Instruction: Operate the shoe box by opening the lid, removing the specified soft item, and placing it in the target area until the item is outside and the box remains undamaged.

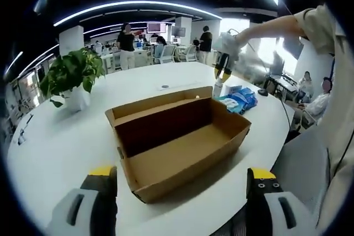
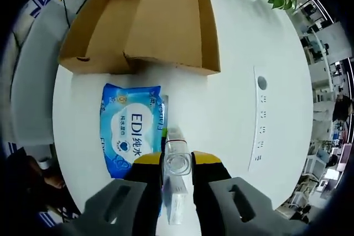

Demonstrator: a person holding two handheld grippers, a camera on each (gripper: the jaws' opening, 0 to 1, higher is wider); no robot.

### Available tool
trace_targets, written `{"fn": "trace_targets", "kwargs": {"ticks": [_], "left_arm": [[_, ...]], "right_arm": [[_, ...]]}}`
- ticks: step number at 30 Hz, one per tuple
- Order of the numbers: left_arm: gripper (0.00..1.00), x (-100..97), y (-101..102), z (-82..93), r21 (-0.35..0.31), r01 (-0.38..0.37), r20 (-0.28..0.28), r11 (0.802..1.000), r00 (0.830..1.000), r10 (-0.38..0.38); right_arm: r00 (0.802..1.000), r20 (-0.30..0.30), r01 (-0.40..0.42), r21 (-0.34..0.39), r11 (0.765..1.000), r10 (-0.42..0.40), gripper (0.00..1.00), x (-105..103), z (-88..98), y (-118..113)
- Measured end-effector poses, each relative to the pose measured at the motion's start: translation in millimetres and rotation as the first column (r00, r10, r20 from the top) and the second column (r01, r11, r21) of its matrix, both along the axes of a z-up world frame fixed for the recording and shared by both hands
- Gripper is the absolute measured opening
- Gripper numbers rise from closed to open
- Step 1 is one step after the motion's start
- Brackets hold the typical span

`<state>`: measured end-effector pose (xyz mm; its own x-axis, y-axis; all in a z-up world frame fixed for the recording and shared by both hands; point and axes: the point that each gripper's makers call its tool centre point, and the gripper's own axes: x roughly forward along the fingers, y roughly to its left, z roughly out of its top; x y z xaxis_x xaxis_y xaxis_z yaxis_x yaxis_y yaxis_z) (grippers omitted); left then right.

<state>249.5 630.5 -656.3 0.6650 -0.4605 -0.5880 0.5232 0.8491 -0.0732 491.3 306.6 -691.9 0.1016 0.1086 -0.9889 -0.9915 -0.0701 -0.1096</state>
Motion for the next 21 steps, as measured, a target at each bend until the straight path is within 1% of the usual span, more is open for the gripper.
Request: {"fn": "trace_targets", "kwargs": {"ticks": [3, 8, 11, 12, 14, 18, 19, 20, 21], "left_arm": [[0.99, 0.7, 1.2, -0.2, -0.002, -0.006, 0.0, 1.0, 1.0, 0.006], [0.98, 1.3, 4.4, -1.1, -0.002, -0.018, -0.003, 1.0, 1.0, 0.018], [0.97, 1.6, 8.2, -3.7, 0.004, -0.025, -0.01, 1.0, 1.0, 0.025], [0.97, 1.3, 10.6, -6.7, 0.008, -0.037, -0.027, 0.999, 0.999, 0.037], [0.97, 1.8, 12.8, -8.4, 0.017, -0.042, -0.028, 0.999, 0.999, 0.042], [0.9, 3.5, 22.0, -13.1, 0.026, -0.075, -0.045, 0.997, 0.996, 0.076], [0.87, 4.3, 24.0, -13.6, 0.027, -0.085, -0.045, 0.996, 0.995, 0.086], [0.85, 5.3, 27.0, -14.3, 0.029, -0.098, -0.045, 0.995, 0.994, 0.099], [0.84, 5.9, 29.0, -15.0, 0.031, -0.108, -0.047, 0.994, 0.993, 0.109]], "right_arm": [[1.0, -0.005, -0.002, 0.002, 1.0, 0.002, 0.17, 2.5, -2.5, 1.1], [1.0, 0.009, -0.019, 0.004, 1.0, 0.019, 0.18, 6.6, -3.8, 2.6], [1.0, 0.015, -0.015, 0.007, 1.0, 0.015, 0.22, 8.2, -3.8, 2.6], [1.0, 0.021, -0.017, 0.01, 1.0, 0.016, 0.23, 9.2, -3.6, 2.4], [0.999, 0.029, -0.013, 0.011, 1.0, 0.013, 0.24, 10.6, -2.9, 1.5], [0.999, 0.05, 0.003, 0.031, 1.0, -0.004, 0.28, 13.6, 1.6, 3.3], [0.998, 0.055, 0.009, 0.042, 0.999, -0.011, 0.28, 14.3, 3.6, 5.1], [0.998, 0.063, 0.025, 0.073, 0.997, -0.029, 0.28, 15.6, 6.7, 10.1], [0.997, 0.065, 0.031, 0.081, 0.996, -0.036, 0.27, 16.0, 7.7, 11.7]]}}
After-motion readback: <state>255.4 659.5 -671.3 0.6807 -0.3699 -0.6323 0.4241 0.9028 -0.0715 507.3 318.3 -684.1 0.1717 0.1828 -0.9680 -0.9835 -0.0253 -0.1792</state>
